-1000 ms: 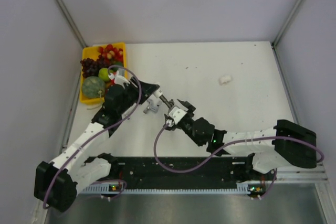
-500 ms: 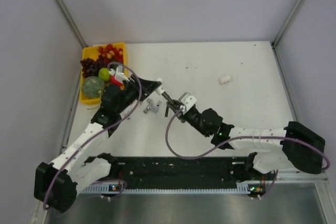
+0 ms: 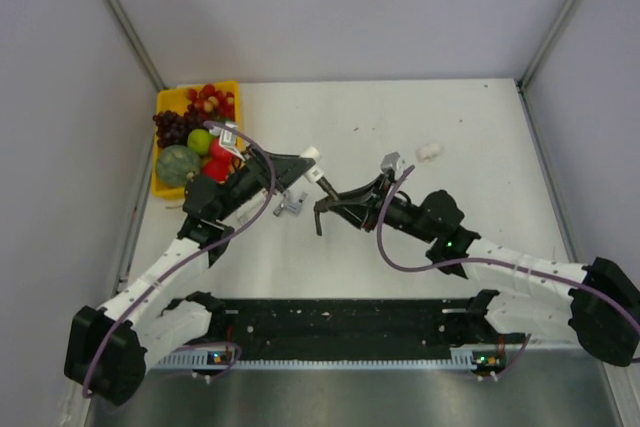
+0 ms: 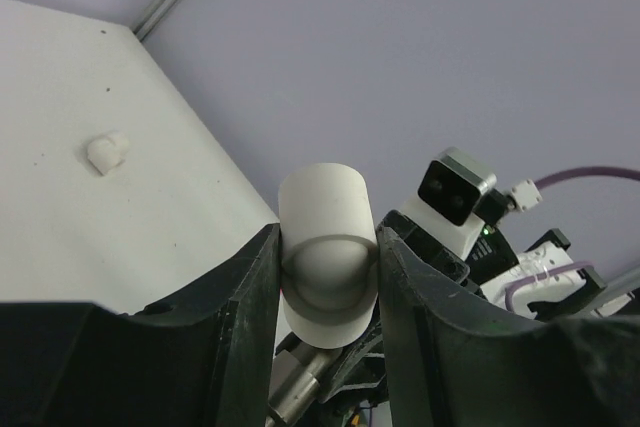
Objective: Install the water faucets
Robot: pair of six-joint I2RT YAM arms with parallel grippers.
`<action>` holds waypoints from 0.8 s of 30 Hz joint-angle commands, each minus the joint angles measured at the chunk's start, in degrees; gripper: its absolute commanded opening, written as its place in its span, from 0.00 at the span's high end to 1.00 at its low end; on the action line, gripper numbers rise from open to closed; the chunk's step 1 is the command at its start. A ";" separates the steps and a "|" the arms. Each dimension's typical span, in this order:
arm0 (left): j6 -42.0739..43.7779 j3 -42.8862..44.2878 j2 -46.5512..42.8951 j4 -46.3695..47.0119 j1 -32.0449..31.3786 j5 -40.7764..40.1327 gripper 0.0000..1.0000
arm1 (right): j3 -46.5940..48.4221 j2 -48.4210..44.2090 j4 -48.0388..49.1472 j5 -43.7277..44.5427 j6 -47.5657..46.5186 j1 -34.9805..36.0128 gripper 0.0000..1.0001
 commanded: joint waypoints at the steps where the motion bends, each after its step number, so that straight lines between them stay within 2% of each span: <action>1: 5.07 -1.99 0.46 11.89 -0.16 5.51 0.98 | 0.34 -2.15 11.91 -13.03 10.09 -2.09 1.00; 5: 6.04 -1.99 1.07 16.38 -0.16 8.51 0.90 | 0.34 -1.62 14.03 -16.73 12.91 -3.85 1.00; 7: 6.21 -1.91 1.42 17.80 -0.07 9.04 0.83 | 0.87 -1.79 13.16 -17.62 12.57 -3.94 1.00; 8: 6.48 -1.82 1.34 17.71 -0.07 8.95 0.76 | 1.22 -2.05 11.33 -17.79 11.87 -3.94 1.00; 10: 7.18 -1.12 1.07 15.62 0.02 7.99 0.57 | 2.44 -2.93 7.03 -17.71 8.97 -3.94 1.00; 14: 9.55 0.73 -0.59 9.38 0.11 7.19 0.39 | 4.21 -4.51 -0.28 -17.27 4.40 -3.94 1.00; 17: 11.13 2.48 -1.30 6.21 0.11 8.24 0.33 | 5.61 -4.78 -3.36 -18.05 2.64 -4.03 1.00; 24: 10.70 6.71 1.51 1.54 0.11 15.18 0.29 | 6.41 -4.08 -3.02 -18.50 2.81 -4.03 1.00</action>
